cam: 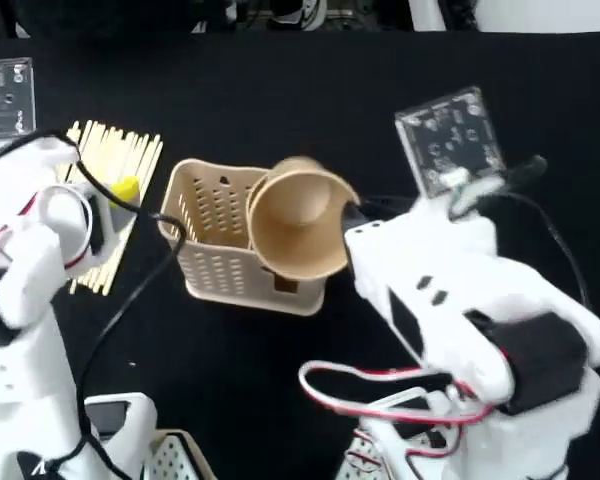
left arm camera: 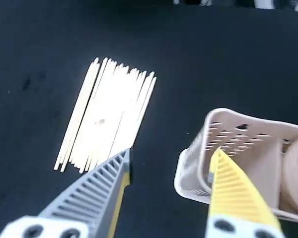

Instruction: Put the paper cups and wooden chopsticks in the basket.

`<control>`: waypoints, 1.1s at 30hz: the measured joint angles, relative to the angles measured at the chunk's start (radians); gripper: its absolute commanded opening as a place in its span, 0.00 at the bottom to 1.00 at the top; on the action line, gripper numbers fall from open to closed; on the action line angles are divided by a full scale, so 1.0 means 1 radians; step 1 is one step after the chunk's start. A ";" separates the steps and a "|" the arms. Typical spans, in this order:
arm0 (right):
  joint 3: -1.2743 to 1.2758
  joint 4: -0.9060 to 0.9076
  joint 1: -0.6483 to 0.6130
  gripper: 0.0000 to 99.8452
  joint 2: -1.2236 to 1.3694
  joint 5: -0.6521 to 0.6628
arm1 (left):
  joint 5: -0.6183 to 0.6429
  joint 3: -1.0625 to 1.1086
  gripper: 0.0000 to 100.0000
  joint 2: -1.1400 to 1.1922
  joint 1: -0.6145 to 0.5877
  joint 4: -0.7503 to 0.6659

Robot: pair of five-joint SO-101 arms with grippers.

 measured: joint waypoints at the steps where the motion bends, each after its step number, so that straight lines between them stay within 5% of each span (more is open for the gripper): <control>1: 0.018 0.000 0.000 0.01 0.002 0.000 | -0.002 0.028 0.26 0.000 -0.017 -0.017; 5: 0.046 -0.003 0.003 0.02 -0.006 -0.002 | -0.002 0.132 0.26 0.000 -0.043 -0.078; 12: 0.054 -0.043 0.000 0.21 0.002 -0.002 | -0.002 0.295 0.26 0.002 -0.049 -0.193; 33: 0.201 -0.334 -0.052 0.20 0.187 0.048 | -0.002 0.399 0.26 0.002 -0.238 -0.215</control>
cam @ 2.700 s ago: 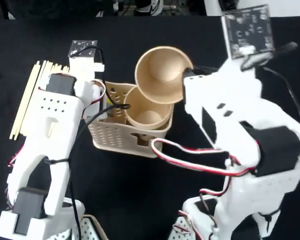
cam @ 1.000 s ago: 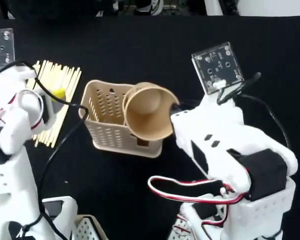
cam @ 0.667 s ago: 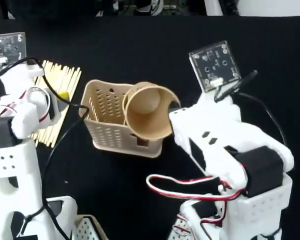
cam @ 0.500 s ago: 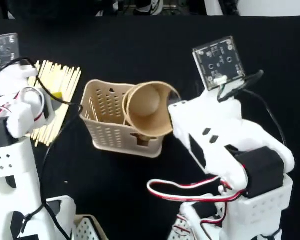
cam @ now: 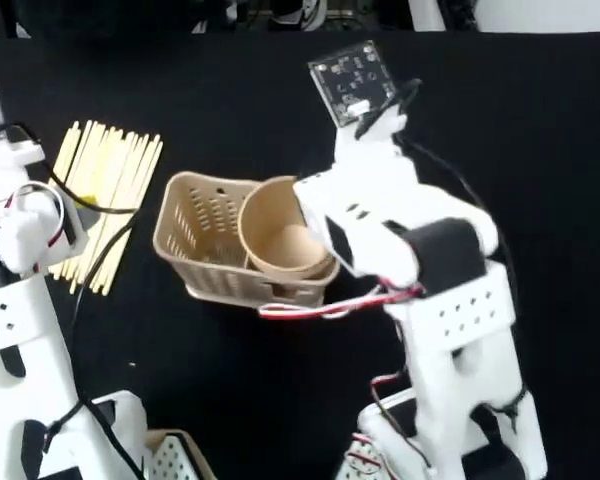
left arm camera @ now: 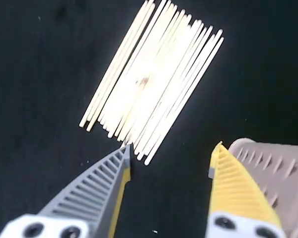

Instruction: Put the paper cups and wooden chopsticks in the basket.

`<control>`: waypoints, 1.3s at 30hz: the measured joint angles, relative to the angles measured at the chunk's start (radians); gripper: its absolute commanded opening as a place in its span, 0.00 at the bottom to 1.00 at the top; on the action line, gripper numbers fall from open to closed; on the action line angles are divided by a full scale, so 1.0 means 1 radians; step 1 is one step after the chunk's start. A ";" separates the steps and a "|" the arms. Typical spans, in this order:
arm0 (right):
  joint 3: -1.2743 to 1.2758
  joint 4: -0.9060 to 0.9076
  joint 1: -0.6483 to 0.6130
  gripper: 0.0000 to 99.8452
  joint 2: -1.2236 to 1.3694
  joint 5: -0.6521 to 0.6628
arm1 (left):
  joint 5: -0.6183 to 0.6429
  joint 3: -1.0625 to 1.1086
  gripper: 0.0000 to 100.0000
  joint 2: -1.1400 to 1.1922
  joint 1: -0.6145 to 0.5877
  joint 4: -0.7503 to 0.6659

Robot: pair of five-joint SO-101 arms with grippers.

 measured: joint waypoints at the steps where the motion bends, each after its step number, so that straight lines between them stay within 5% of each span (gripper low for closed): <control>1: 0.000 0.006 0.000 0.20 0.005 0.015 | 0.000 0.012 0.26 0.000 0.000 0.000; 15: -0.206 0.081 0.084 0.20 -0.143 0.049 | -0.060 0.132 0.26 0.035 -0.018 -0.103; 23: -0.213 0.195 0.373 0.05 -0.276 0.210 | -0.183 0.163 0.26 0.334 -0.103 -0.250; 31: 0.144 0.132 0.706 0.01 -0.299 0.331 | -0.304 -0.230 0.31 0.842 -0.103 -0.152; 39: 0.878 -0.336 0.770 0.01 -0.635 0.330 | -0.334 -0.832 0.28 1.361 -0.091 0.055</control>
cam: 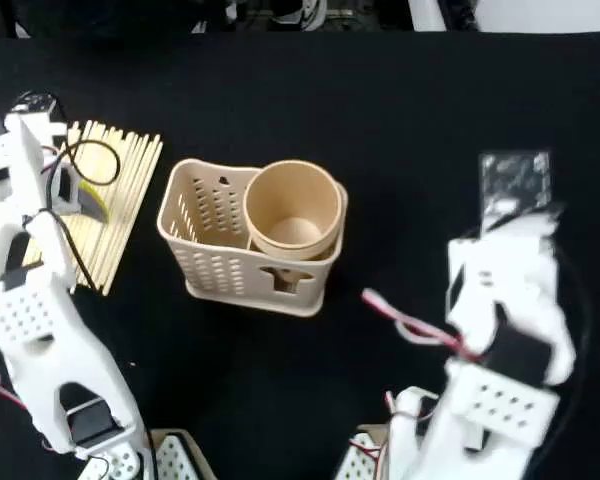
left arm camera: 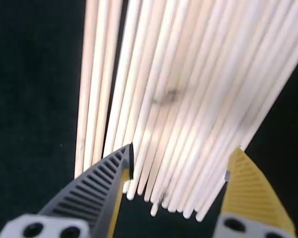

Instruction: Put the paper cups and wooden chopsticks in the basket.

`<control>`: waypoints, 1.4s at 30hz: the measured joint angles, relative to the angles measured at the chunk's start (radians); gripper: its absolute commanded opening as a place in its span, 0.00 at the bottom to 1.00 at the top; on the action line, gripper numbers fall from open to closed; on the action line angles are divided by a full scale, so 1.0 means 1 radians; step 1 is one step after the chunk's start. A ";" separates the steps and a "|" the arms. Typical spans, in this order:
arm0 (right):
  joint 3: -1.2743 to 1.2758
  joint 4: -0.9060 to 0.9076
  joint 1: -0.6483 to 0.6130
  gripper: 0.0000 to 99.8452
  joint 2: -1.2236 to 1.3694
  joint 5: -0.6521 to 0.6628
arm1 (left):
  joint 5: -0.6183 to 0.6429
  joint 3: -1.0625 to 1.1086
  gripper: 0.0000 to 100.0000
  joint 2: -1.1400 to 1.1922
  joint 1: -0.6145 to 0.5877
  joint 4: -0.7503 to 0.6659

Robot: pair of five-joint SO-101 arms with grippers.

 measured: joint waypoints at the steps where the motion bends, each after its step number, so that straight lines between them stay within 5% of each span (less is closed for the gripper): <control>1: 0.092 -0.040 0.002 0.01 -0.060 0.002 | 0.000 -0.075 0.28 0.052 0.000 0.025; 12: 0.638 -0.123 -0.017 0.01 -0.459 0.000 | -0.008 -0.730 0.21 0.473 0.123 0.189; 23: 0.706 -0.025 -0.032 0.01 -0.600 0.002 | -0.009 -1.065 0.04 0.747 0.141 0.184; 34: 0.709 -0.025 -0.031 0.01 -0.600 0.003 | 0.003 -1.079 0.03 0.717 0.152 0.209; 42: 0.709 -0.025 -0.031 0.01 -0.600 0.003 | 0.124 -1.005 0.03 0.634 0.103 0.212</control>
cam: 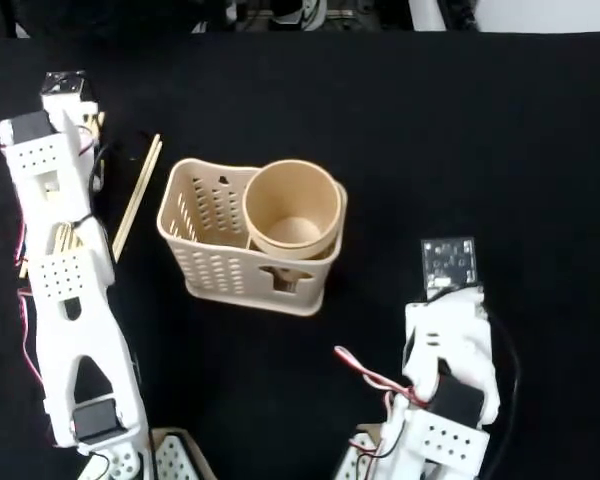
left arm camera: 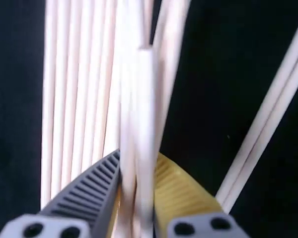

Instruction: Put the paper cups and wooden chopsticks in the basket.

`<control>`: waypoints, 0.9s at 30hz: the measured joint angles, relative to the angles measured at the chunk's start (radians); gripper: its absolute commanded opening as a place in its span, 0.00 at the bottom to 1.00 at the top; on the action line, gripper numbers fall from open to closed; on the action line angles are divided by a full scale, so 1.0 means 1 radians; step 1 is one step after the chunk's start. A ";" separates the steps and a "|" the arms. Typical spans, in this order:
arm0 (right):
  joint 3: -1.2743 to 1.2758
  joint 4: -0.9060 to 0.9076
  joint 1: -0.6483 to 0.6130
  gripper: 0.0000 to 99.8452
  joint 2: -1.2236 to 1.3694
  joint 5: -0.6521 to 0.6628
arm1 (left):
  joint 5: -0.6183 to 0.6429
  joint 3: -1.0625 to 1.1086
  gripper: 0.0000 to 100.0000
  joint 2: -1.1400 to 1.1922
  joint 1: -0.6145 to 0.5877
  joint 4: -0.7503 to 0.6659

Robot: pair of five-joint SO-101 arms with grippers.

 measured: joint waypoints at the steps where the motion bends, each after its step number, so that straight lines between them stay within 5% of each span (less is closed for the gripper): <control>1: 0.000 0.000 0.000 0.01 0.000 0.000 | 0.002 0.037 0.03 -0.026 -0.002 0.000; 19: 0.000 0.000 0.000 0.01 0.000 0.000 | 0.015 1.016 0.03 -0.918 -0.002 -0.008; 27: 0.000 0.000 0.000 0.01 0.000 0.000 | 0.014 1.410 0.03 -1.237 -0.002 -0.284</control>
